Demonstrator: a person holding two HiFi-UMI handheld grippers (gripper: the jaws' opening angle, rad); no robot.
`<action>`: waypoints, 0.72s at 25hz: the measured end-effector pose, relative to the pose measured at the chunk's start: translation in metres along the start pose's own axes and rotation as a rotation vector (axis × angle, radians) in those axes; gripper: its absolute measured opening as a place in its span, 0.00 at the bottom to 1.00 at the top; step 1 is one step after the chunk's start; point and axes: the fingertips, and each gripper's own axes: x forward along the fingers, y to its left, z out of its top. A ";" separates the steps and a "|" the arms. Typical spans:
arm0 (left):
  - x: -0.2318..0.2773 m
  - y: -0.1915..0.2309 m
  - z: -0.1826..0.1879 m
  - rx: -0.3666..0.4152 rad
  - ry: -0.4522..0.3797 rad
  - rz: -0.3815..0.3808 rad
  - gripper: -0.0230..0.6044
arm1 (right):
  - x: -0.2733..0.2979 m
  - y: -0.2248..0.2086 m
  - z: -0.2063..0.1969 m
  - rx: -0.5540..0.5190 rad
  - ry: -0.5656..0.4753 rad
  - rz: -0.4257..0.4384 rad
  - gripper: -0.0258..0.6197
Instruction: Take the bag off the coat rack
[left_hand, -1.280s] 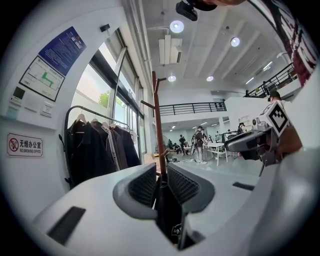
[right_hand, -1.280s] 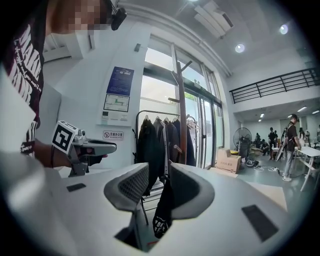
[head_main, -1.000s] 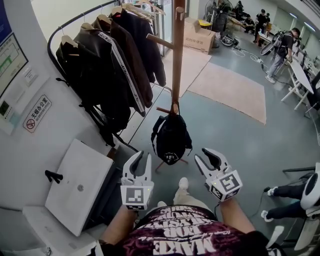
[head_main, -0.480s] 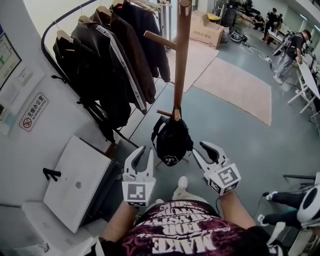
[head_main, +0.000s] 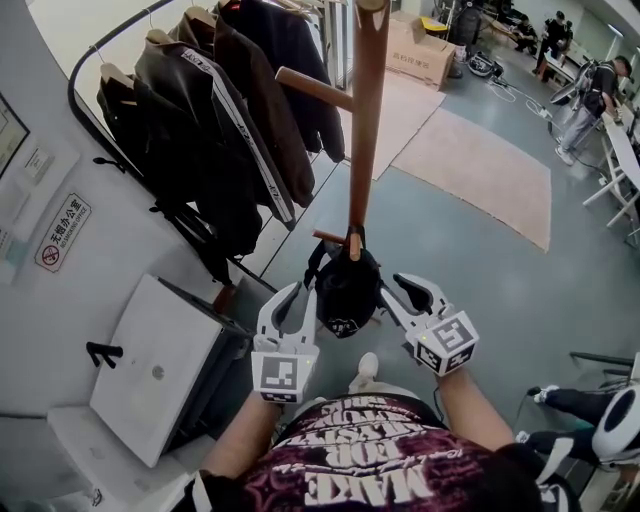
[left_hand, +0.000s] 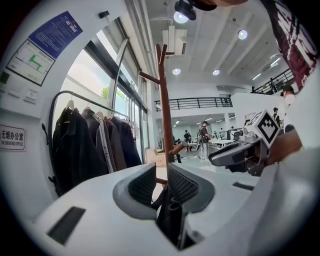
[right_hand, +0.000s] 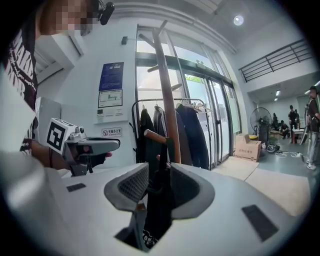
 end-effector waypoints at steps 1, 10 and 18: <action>0.006 -0.001 -0.001 -0.002 0.001 -0.008 0.13 | 0.004 -0.004 -0.001 0.002 0.005 0.001 0.26; 0.064 -0.003 -0.022 -0.007 0.051 -0.072 0.13 | 0.050 -0.023 -0.016 0.006 0.066 0.038 0.26; 0.109 -0.022 -0.057 0.035 0.146 -0.148 0.15 | 0.083 -0.032 -0.033 -0.001 0.122 0.058 0.26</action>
